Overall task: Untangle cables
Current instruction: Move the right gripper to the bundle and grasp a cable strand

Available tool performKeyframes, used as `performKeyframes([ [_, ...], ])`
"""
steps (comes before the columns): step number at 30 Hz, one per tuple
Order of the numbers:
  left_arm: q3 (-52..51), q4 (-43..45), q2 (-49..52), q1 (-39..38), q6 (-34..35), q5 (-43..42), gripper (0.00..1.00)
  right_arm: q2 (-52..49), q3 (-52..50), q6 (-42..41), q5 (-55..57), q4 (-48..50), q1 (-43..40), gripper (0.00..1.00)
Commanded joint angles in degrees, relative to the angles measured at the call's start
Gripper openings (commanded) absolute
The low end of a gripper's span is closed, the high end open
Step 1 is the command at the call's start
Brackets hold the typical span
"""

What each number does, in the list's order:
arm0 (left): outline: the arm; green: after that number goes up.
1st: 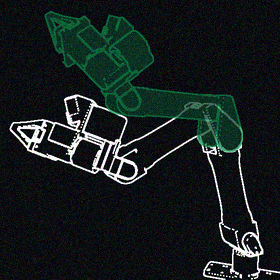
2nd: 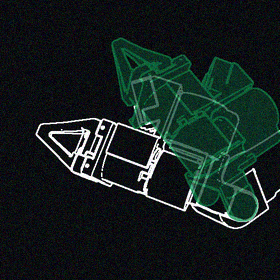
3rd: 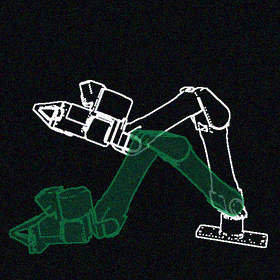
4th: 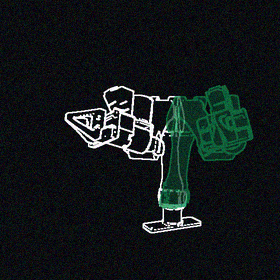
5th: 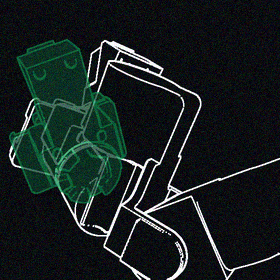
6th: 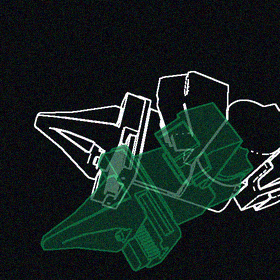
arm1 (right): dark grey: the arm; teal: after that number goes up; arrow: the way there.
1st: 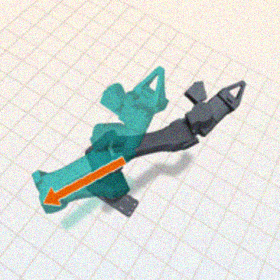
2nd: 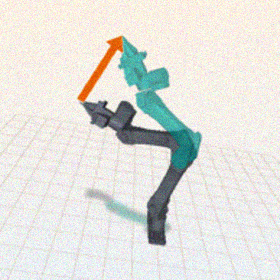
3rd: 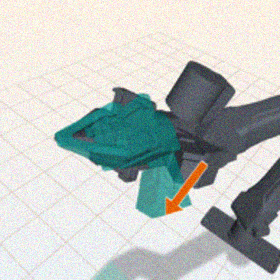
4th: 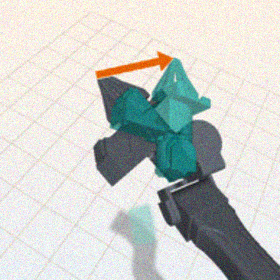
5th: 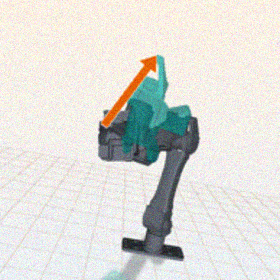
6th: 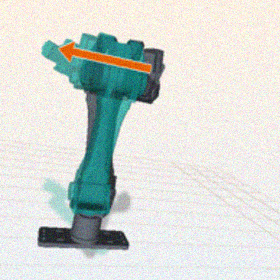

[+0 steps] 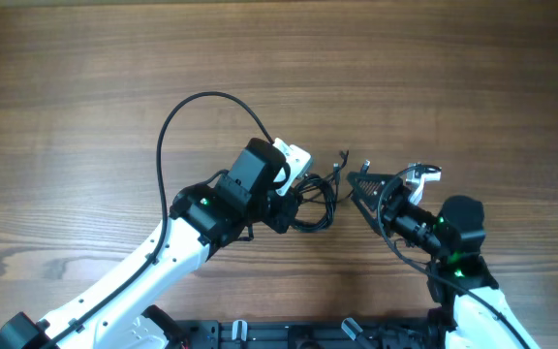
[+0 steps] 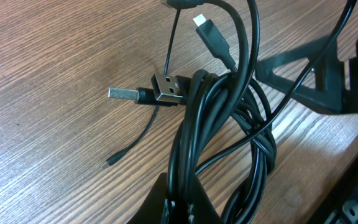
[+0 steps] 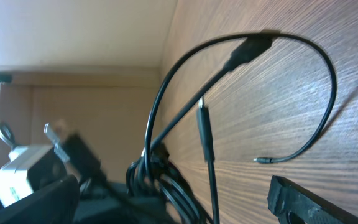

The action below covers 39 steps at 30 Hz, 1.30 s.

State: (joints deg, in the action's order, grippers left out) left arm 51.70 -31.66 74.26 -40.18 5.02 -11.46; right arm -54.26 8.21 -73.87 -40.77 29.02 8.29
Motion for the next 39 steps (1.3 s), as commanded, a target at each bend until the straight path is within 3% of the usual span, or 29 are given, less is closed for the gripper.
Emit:
performKeyframes([
  [1,0.1,0.6,0.1,-1.6,-0.3,-1.2,0.04,-3.7,4.0,-0.1,2.6,0.6,1.5,0.99],
  [5,0.1,0.6,0.1,-5.0,-0.3,-1.1,0.04,-6.5,6.2,-1.2,3.4,0.9,1.9,0.89],
  [9,0.1,0.7,0.1,-7.8,-0.3,-0.9,0.04,-7.4,6.4,-2.0,0.2,2.1,1.9,0.61],
  [13,0.0,0.5,0.1,-8.5,-0.3,-0.4,0.04,-7.4,6.4,-2.0,0.1,4.4,1.9,0.22],
  [17,0.0,-2.6,0.1,-8.4,-0.2,6.8,0.04,-7.4,6.4,-2.0,0.0,7.4,1.8,0.07],
  [22,0.0,-6.2,0.1,-8.4,3.6,13.3,0.04,-7.4,6.4,-1.1,0.0,7.5,1.8,0.05],
  [27,0.0,-4.5,0.1,-8.4,13.9,18.2,0.04,-7.4,6.4,-1.1,-4.2,7.4,1.8,0.05],
  [34,0.0,5.4,0.1,-8.5,31.6,17.5,0.04,-7.4,6.4,-1.4,-7.1,7.4,3.0,0.04],
  [39,0.0,8.6,0.1,-8.5,32.9,12.7,0.04,-7.4,6.4,-1.3,-3.1,7.4,7.1,0.05],
])
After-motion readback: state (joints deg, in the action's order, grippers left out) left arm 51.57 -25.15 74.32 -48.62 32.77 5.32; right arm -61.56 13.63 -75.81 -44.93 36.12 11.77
